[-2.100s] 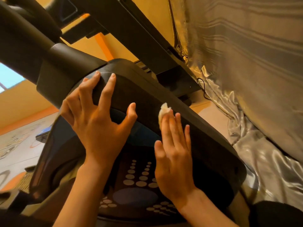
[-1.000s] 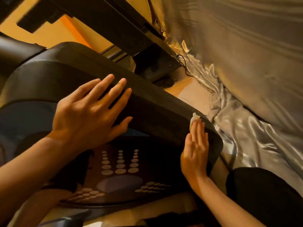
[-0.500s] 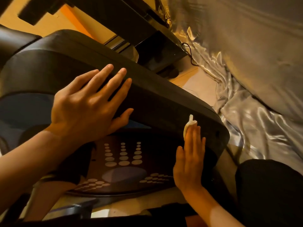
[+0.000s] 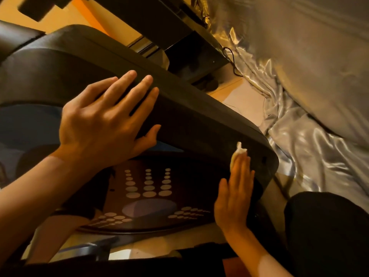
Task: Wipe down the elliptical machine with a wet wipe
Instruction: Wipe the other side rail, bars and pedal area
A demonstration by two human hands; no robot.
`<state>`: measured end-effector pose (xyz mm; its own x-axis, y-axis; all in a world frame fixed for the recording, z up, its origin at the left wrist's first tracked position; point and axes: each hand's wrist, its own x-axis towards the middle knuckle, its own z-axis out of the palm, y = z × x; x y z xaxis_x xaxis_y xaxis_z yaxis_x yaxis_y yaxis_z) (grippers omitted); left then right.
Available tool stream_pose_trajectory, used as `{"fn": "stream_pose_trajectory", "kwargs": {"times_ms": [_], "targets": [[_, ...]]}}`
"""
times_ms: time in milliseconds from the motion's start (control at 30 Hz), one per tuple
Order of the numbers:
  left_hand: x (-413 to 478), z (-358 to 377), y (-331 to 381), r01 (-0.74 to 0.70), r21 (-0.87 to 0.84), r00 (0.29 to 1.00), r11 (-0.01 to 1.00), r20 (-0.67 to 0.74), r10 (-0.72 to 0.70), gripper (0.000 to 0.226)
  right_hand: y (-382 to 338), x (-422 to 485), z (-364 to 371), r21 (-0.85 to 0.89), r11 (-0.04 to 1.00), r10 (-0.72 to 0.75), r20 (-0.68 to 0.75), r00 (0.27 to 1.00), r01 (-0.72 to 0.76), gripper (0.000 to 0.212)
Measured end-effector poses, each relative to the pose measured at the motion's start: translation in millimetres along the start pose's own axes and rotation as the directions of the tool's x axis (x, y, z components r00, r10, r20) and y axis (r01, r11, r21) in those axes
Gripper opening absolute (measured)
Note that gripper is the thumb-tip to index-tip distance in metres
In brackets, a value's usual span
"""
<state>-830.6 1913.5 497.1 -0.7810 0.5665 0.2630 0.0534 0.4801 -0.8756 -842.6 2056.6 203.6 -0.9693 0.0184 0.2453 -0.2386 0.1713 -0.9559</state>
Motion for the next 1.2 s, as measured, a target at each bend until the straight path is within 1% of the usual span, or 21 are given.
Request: {"fn": "stream_pose_trajectory", "kwargs": {"times_ms": [100, 133, 167, 200, 267, 333, 400, 433, 500, 567, 667, 733, 767, 867, 933, 967, 1033, 1067, 1133, 1167, 1200], "targets": [[-0.1, 0.1, -0.3, 0.006, -0.009, 1.0, 1.0, -0.012, -0.006, 0.056, 7.5, 24.8, -3.9, 0.059, 0.962, 0.269, -0.03, 0.963, -0.267, 0.062], [-0.3, 0.6, -0.7, 0.009, -0.01, 1.0, 1.0, -0.017, -0.009, 0.056, -2.5, 36.8, -4.3, 0.075, 0.944, 0.325, -0.025, 0.945, -0.322, 0.061], [-0.3, 1.3, -1.0, 0.01, -0.007, 1.0, 1.0, -0.017, -0.01, 0.056, -19.0, 47.3, -3.7, 0.071, 0.947, 0.315, -0.011, 0.949, -0.313, 0.06], [-0.7, 1.7, -0.7, 0.008, -0.002, 1.0, 1.0, -0.012, -0.008, 0.057, -41.5, 53.4, -1.7, 0.047, 0.969, 0.242, 0.007, 0.97, -0.242, 0.06], [-0.7, 2.5, 0.4, 0.013, -0.005, 1.0, 1.0, -0.004, -0.013, 0.057, -94.7, 53.4, 2.8, 0.048, 0.999, -0.029, 0.05, 0.998, 0.027, 0.064], [0.0, 2.2, 1.6, 0.026, -0.013, 1.0, 1.0, 0.0, -0.026, 0.057, -126.3, 42.1, 6.3, 0.095, 0.966, -0.25, 0.104, 0.963, 0.24, 0.069], [0.7, 1.5, 2.8, 0.029, -0.011, 1.0, 1.0, 0.0, -0.029, 0.056, -113.3, 32.8, 5.7, 0.082, 0.935, -0.353, 0.115, 0.928, 0.345, 0.07], [0.8, 1.4, 3.0, 0.029, -0.006, 1.0, 1.0, -0.005, -0.029, 0.056, -91.7, 30.4, 3.6, 0.037, 0.941, -0.339, 0.099, 0.936, 0.336, 0.069], [0.8, 1.9, 3.5, 0.023, 0.003, 1.0, 1.0, -0.012, -0.023, 0.055, -32.3, 31.2, -2.3, -0.076, 0.981, -0.175, 0.04, 0.984, 0.178, 0.067], [0.6, 2.7, 4.0, 0.027, 0.006, 1.0, 1.0, -0.012, -0.027, 0.055, 17.7, 42.9, -9.3, -0.174, 0.982, 0.073, 0.023, 0.997, -0.068, 0.07], [1.3, 2.7, 4.8, 0.031, -0.003, 0.999, 1.0, -0.022, -0.031, 0.055, 43.8, 66.4, -14.1, -0.096, 0.945, 0.308, -0.055, 0.95, -0.312, 0.068], [1.2, 2.5, 4.5, 0.036, -0.001, 0.999, 0.999, -0.016, -0.036, 0.056, 17.8, 68.1, -6.3, -0.047, 0.929, 0.364, -0.06, 0.929, -0.367, 0.066], [0.7, 2.2, 4.3, 0.037, 0.003, 0.999, 0.999, -0.014, -0.037, 0.056, -5.0, 59.2, 0.0, -0.04, 0.95, 0.308, -0.068, 0.949, -0.311, 0.065], [0.5, 2.6, 4.9, 0.043, 0.002, 0.999, 0.999, 0.0, -0.043, 0.055, -63.9, 15.4, 12.8, 0.025, 1.0, 0.011, -0.032, 0.999, -0.01, 0.065], [1.1, 2.6, 6.2, 0.041, -0.016, 0.999, 0.999, 0.012, -0.041, 0.056, -54.3, -2.9, 11.4, 0.058, 0.994, -0.096, 0.003, 0.995, 0.095, 0.066], [1.0, 3.4, 6.9, 0.043, -0.016, 0.999, 0.999, 0.011, -0.043, 0.056, -36.3, -6.1, 7.6, 0.045, 0.994, -0.099, 0.002, 0.995, 0.099, 0.067], [-0.1, 4.1, 7.3, 0.041, 0.003, 0.999, 0.999, 0.003, -0.041, 0.056, 8.4, -4.7, 2.2, -0.017, 1.0, 0.015, -0.012, 1.0, -0.015, 0.068], [-0.3, 4.1, 7.7, 0.039, 0.009, 0.999, 0.999, 0.004, -0.039, 0.056, 29.5, -0.2, 0.1, -0.013, 0.991, 0.131, -0.028, 0.991, -0.132, 0.068], [0.8, 4.1, 8.0, 0.046, 0.0, 0.999, 0.999, 0.012, -0.046, 0.056, 59.6, 13.6, -2.8, 0.093, 0.907, 0.416, -0.065, 0.907, -0.41, 0.067], [1.1, 4.0, 8.5, 0.049, -0.009, 0.999, 0.999, 0.014, -0.049, 0.056, 67.5, 19.7, -5.2, 0.142, 0.851, 0.518, -0.059, 0.854, -0.506, 0.064], [1.2, 3.6, 8.9, 0.052, -0.017, 0.999, 0.998, 0.014, -0.052, 0.056, 69.0, 24.1, -9.5, 0.181, 0.818, 0.563, -0.058, 0.824, -0.546, 0.061]]}}
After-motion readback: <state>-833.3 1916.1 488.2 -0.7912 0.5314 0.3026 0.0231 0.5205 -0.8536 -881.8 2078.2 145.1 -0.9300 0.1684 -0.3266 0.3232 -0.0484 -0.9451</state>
